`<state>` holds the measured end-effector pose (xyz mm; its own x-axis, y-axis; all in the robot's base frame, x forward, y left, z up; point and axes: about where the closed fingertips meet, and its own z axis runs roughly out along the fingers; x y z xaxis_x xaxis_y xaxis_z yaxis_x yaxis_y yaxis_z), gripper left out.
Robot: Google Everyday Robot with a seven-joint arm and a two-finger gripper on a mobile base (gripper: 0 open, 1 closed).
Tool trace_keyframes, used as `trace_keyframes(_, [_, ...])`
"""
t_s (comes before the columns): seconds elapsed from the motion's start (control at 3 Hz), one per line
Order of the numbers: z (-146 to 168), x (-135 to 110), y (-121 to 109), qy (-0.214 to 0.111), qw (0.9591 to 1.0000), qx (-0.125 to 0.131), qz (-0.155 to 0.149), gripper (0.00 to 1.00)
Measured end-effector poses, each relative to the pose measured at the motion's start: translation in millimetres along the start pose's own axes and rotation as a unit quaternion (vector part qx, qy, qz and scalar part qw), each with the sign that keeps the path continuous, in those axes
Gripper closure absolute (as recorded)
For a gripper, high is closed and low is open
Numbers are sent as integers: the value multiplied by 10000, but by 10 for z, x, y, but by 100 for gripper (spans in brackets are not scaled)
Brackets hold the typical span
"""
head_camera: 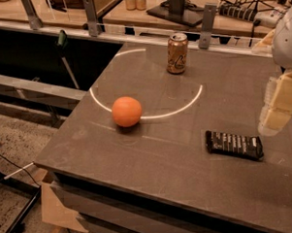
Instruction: Move orange near rxbar chocolate
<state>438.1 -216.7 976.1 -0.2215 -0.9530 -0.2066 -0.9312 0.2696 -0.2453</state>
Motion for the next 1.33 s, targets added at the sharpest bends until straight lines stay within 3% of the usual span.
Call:
trace_keyframes(0.33, [0,0,0,0,10000,1,0,0])
trace_keyframes(0.67, [76,-218,32,-77,9990,-73,-443,0])
trace_keyframes(1.0, [253,-611,57,-292,9910,-413,-1239,0])
trace_keyframes(1.33, [514,-1110,39,-534,9693,-691,-2299,0])
